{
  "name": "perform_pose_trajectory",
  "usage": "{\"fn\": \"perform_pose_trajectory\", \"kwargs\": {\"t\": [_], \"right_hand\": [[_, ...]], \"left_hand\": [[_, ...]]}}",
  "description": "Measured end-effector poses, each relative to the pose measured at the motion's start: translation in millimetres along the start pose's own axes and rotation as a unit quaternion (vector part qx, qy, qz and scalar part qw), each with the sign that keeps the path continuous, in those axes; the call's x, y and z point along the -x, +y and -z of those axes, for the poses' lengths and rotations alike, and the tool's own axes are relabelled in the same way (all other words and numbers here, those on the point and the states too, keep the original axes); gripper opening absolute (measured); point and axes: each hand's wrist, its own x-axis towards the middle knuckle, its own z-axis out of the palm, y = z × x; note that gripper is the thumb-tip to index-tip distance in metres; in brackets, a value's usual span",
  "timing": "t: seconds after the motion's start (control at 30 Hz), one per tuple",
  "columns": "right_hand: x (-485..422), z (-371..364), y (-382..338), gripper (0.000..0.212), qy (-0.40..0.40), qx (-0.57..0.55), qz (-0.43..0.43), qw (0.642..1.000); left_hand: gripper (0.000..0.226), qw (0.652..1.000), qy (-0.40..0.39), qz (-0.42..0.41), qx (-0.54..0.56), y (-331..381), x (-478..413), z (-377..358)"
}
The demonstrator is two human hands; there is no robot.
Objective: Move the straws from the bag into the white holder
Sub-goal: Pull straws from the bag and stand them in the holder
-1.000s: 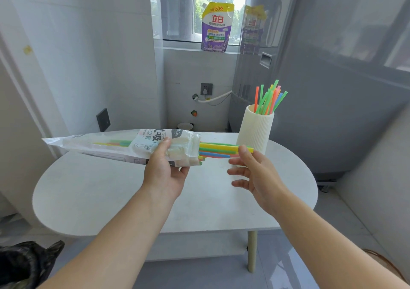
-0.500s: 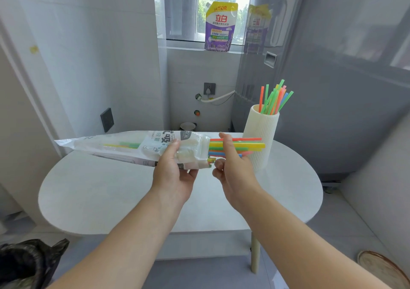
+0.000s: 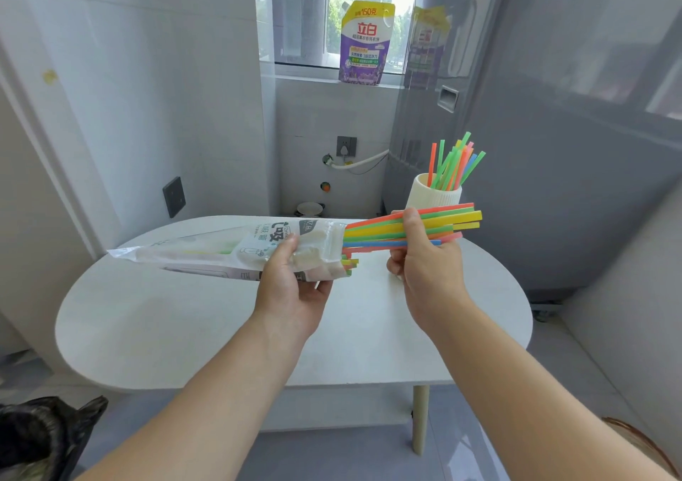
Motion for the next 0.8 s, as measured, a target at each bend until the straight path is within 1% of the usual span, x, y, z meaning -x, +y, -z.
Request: {"fn": "perform_pose_trajectory", "kwargs": {"t": [0.17, 0.3, 0.4, 0.67, 0.8], "right_hand": [[-1.0, 4.1, -4.0, 0.015, 0.0, 0.02, 0.011, 1.0], [-1.7, 6.6, -12.1, 0.012, -0.018, 0.025, 0.057, 0.998], [-4.3, 11.1, -18.4, 0.013, -0.023, 0.036, 0.082, 0.996], [-10.9, 20.8, -28.1, 0.017, -0.02, 0.073, 0.112, 0.991], [-15.6, 31.1, -44.5, 0.02, -0.016, 0.073, 0.126, 0.989]], "left_hand": [[0.026, 1.0, 0.006, 0.003, -0.001, -3.1, -0.8, 1.2], [0.033, 1.0, 0.005, -0.002, 0.004, -1.3, -0.9, 0.5], [0.04, 1.0, 0.011, -0.007, 0.009, 1.6, -1.8, 0.4], [0.033, 0.999, 0.03, -0.015, 0.01, 11.1, -6.5, 5.1], [0.043, 0.999, 0.042, -0.028, 0.02, 16.2, -10.2, 7.4]]}}
